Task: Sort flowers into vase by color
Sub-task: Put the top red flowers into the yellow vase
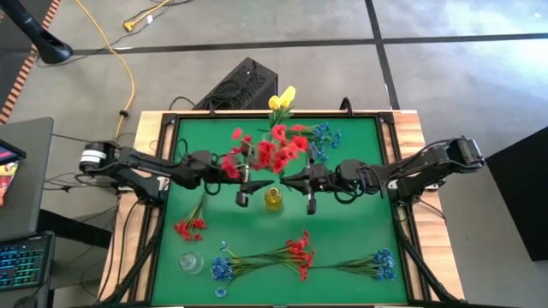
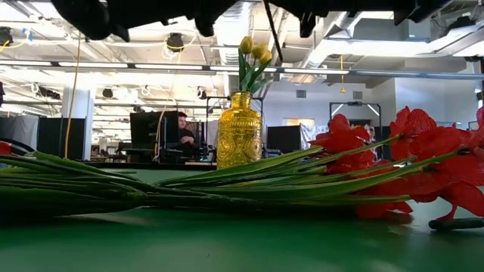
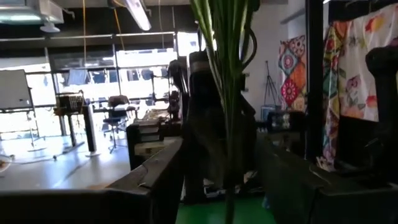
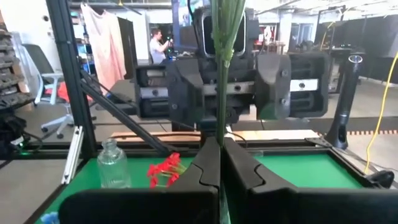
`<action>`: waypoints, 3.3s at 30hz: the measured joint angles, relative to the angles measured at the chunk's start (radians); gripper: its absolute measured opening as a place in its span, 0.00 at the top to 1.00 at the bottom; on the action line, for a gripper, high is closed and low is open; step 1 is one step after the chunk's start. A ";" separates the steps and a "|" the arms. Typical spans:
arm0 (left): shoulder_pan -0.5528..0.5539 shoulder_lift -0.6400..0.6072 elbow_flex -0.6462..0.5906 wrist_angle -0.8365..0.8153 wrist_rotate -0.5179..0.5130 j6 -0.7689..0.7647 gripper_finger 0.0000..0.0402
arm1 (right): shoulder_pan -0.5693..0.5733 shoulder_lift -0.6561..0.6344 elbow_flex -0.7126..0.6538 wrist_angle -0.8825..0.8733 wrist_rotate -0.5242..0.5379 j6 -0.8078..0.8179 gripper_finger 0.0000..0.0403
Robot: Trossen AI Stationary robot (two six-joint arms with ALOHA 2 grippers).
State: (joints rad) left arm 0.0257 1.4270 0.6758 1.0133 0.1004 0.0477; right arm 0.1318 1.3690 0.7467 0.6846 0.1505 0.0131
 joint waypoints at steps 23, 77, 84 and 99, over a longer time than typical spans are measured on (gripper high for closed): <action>0.025 0.067 0.071 -0.011 0.001 -0.074 0.58 | -0.024 -0.001 0.001 -0.043 0.002 0.016 0.93; 0.072 -0.238 0.069 -0.460 0.053 -0.147 1.00 | -0.007 -0.287 0.002 -0.568 0.008 0.187 0.26; 0.029 -0.297 0.069 -0.577 0.056 -0.147 1.00 | 0.034 -0.296 0.002 -0.630 0.008 0.223 0.26; 0.006 -0.207 0.069 -0.556 0.017 -0.124 1.00 | 0.036 -0.283 0.002 -0.657 0.009 0.224 0.26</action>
State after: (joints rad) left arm 0.0315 1.2205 0.7452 0.4569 0.1175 -0.0762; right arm 0.1678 1.0859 0.7483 0.0277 0.1596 0.2367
